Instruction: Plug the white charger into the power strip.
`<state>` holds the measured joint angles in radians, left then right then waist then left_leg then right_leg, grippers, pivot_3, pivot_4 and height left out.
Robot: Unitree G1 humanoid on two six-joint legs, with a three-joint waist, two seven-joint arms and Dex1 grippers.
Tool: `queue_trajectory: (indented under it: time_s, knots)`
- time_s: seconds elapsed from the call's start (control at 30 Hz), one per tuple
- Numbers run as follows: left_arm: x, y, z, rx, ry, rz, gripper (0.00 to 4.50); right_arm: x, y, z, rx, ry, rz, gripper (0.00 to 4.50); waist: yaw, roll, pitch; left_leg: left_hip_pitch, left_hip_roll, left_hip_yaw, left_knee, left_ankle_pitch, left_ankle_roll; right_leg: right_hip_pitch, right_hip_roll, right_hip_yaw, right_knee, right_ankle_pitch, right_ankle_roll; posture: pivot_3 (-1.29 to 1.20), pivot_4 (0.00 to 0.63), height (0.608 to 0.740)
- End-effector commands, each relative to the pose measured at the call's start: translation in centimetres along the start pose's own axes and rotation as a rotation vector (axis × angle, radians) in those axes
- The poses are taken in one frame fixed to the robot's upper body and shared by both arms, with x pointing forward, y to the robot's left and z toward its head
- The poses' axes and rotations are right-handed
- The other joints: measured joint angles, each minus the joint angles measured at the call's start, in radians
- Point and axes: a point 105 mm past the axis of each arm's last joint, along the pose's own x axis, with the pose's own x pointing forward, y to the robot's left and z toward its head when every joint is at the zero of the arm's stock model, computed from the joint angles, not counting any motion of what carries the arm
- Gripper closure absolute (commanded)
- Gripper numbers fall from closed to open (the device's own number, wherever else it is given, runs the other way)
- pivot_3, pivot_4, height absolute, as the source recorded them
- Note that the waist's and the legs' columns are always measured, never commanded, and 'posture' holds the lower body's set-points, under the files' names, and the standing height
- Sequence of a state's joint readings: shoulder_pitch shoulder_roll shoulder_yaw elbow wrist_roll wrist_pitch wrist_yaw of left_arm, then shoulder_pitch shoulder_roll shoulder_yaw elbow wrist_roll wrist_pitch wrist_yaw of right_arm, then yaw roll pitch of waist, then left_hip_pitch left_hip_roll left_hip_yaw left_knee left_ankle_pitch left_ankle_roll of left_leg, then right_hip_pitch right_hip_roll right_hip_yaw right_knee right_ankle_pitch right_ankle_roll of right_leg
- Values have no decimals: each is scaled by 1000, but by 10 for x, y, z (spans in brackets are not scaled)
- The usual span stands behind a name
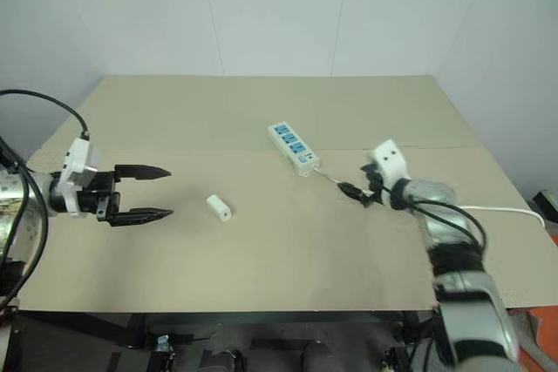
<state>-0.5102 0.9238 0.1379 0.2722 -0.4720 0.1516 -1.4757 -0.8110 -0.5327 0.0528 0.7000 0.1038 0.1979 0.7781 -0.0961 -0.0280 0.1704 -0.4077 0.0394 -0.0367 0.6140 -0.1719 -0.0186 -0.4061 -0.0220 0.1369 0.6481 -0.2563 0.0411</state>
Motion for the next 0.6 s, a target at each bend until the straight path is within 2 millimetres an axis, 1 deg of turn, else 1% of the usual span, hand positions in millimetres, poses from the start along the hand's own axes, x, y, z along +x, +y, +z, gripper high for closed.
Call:
queue_trajectory:
  time_s: [0.03, 0.13, 0.23, 0.3, 0.4, 0.47, 0.6]
  knots:
    - [-14, 4, 13, 68, 11, 47, 21, 17, -2, 6, -59, 13, 0, 0, -2, 0, 0, 0, -1, 0, 0, 0, 0, 0, -1, 0, 0, 0, 0, 0, 150, 740]
    - [-17, 1, 14, 71, 17, 59, 21, 29, 4, 1, -26, 58, 27, 0, -5, 0, 0, 0, -3, -1, -2, 0, 0, 0, -3, 0, -1, 0, 0, 0, 150, 740]
    - [-21, -2, 14, 72, 25, 79, 0, 32, 9, -3, 6, 85, 63, 564, -4, 0, 0, -1, -3, -2, -2, 0, 0, 0, -3, -2, 0, 0, 0, 0, 150, 740]
    - [-24, -4, 13, 69, 31, 90, 0, 33, 10, -2, 15, 83, 69, 1214, -6, 0, 0, 0, -4, -3, -1, 0, 0, 1, -4, -2, 0, 0, 0, 0, 150, 740]
    - [-25, -6, 10, 68, 37, 101, 0, 35, 11, -1, 16, 80, 74, 2367, -6, 0, 0, 1, -3, -5, -1, 0, 0, 2, -3, -4, 1, 0, 0, 0, 150, 740]
    - [-25, -7, 9, 68, 37, 109, 0, 36, 12, -2, 16, 79, 78, 3010, -7, 0, 0, 1, -3, -7, 0, 0, 0, 2, -3, -6, 1, 0, 0, 0, 150, 740]
    - [-19, -7, 8, 66, 29, 104, 0, 37, 15, -2, -2, 76, 83, 4407, -10, 0, 0, 1, -3, -10, 0, 1, -1, 3, -2, -8, 2, 0, 0, 0, 150, 740]
